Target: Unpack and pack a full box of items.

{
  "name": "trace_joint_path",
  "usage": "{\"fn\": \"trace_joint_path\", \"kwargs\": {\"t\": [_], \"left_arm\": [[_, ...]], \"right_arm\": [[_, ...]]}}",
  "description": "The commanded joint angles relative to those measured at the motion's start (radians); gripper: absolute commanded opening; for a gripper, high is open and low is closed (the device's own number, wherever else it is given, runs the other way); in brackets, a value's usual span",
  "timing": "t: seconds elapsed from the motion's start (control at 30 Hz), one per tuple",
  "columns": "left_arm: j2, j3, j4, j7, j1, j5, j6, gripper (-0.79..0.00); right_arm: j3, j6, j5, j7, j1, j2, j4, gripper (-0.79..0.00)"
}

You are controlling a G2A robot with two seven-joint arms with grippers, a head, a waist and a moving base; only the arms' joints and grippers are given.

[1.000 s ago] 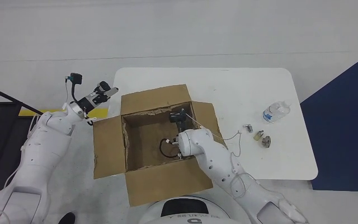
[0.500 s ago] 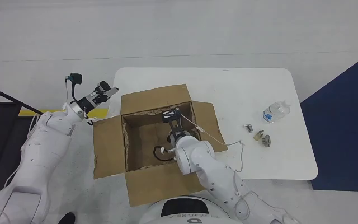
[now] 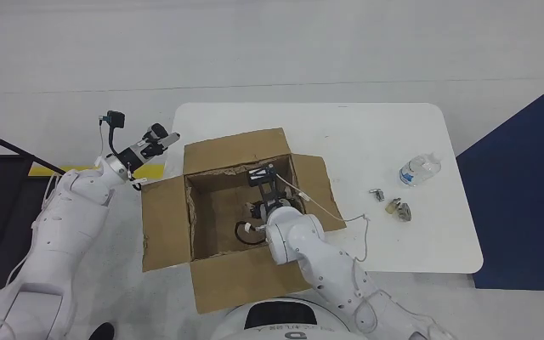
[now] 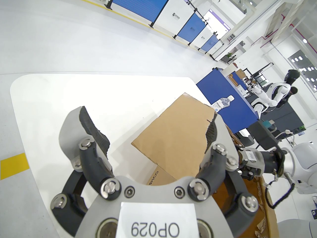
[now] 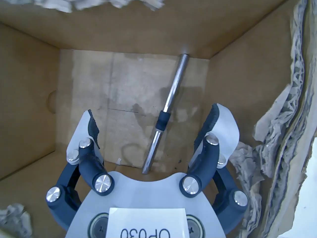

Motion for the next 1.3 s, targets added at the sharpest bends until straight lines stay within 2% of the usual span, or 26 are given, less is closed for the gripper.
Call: {"fn": "trace_joint_path", "kwargs": {"t": [0.0, 0.03, 0.07, 0.13, 0.63, 0.73, 0.97, 1.03, 1.27], "left_arm": [[0.000, 0.000, 0.000, 0.000, 0.000, 0.000, 0.000, 0.000], [0.000, 0.000, 0.000, 0.000, 0.000, 0.000, 0.000, 0.000], [0.000, 0.000, 0.000, 0.000, 0.000, 0.000, 0.000, 0.000], [0.000, 0.000, 0.000, 0.000, 0.000, 0.000, 0.000, 0.000], [0.000, 0.000, 0.000, 0.000, 0.000, 0.000, 0.000, 0.000], [0.000, 0.000, 0.000, 0.000, 0.000, 0.000, 0.000, 0.000], [0.000, 0.000, 0.000, 0.000, 0.000, 0.000, 0.000, 0.000], [0.000, 0.000, 0.000, 0.000, 0.000, 0.000, 0.000, 0.000], [0.000, 0.000, 0.000, 0.000, 0.000, 0.000, 0.000, 0.000]], "right_arm": [[-0.022, 0.026, -0.035, 0.033, -0.001, -0.006, 0.007, -0.191], [-0.033, 0.042, -0.049, 0.055, -0.003, -0.010, 0.014, -0.366], [-0.042, 0.052, -0.056, 0.078, 0.002, -0.014, 0.020, -0.422], [-0.055, 0.067, -0.060, 0.117, 0.011, -0.024, 0.036, -0.483], [0.024, 0.037, 0.026, 0.166, 0.124, -0.119, 0.289, -0.486], [0.043, 0.028, 0.022, 0.175, 0.132, -0.136, 0.321, -0.520], [0.106, 0.019, -0.024, 0.185, 0.134, -0.173, 0.400, -0.662], [0.123, 0.013, -0.039, 0.191, 0.132, -0.187, 0.416, -0.785], [0.183, -0.020, -0.114, 0.223, 0.122, -0.234, 0.440, -0.785]]}}
